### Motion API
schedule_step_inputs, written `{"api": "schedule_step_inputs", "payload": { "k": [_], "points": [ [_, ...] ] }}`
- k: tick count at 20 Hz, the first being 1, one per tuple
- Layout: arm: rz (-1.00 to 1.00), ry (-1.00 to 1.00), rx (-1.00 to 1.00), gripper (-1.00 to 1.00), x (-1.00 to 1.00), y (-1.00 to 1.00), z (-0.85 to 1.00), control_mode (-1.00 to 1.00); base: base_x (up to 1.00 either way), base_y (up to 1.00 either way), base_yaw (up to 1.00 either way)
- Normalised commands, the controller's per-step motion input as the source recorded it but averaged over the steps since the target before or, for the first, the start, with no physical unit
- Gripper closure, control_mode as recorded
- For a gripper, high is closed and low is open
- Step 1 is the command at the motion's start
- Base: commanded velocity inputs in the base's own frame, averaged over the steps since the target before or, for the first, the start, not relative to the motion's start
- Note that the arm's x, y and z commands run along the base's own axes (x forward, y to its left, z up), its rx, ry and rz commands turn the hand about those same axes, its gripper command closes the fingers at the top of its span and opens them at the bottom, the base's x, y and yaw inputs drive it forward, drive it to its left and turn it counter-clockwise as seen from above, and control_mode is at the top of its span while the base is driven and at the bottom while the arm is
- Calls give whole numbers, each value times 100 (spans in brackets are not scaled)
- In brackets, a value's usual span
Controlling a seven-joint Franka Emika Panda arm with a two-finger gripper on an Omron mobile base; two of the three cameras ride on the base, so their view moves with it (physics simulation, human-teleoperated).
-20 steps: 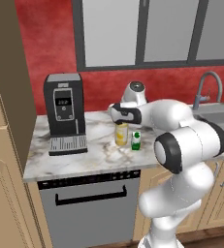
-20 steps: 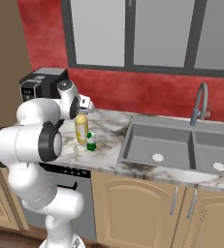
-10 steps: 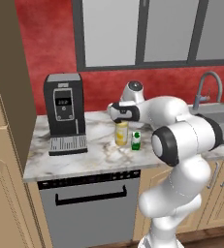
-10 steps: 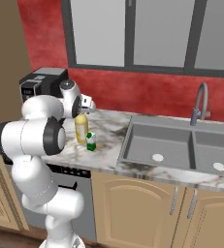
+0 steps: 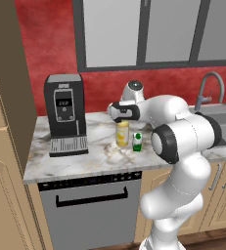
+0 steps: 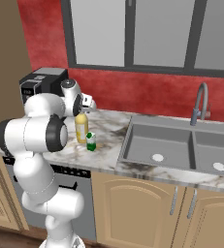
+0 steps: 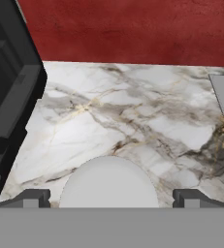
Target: Move the drinks to the dining counter.
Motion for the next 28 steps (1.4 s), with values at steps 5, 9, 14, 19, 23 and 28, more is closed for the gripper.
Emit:
{"api": "schedule_step_inputs", "payload": {
  "k": [5, 9, 14, 19, 23, 28],
  "points": [
    [0, 0, 0, 100, 0, 0, -6, -100, 0, 0, 0],
    [0, 2, 0, 100, -4, 0, -10, -100, 0, 0, 0],
    [0, 2, 0, 100, -17, 0, -10, -100, 0, 0, 0],
    [0, 0, 0, 100, -7, 0, 0, -100, 0, 0, 0],
    [0, -7, 0, 100, -33, 0, 7, -100, 0, 0, 0],
    [0, -9, 0, 100, -34, 0, 53, -100, 0, 0, 0]
  ]
}}
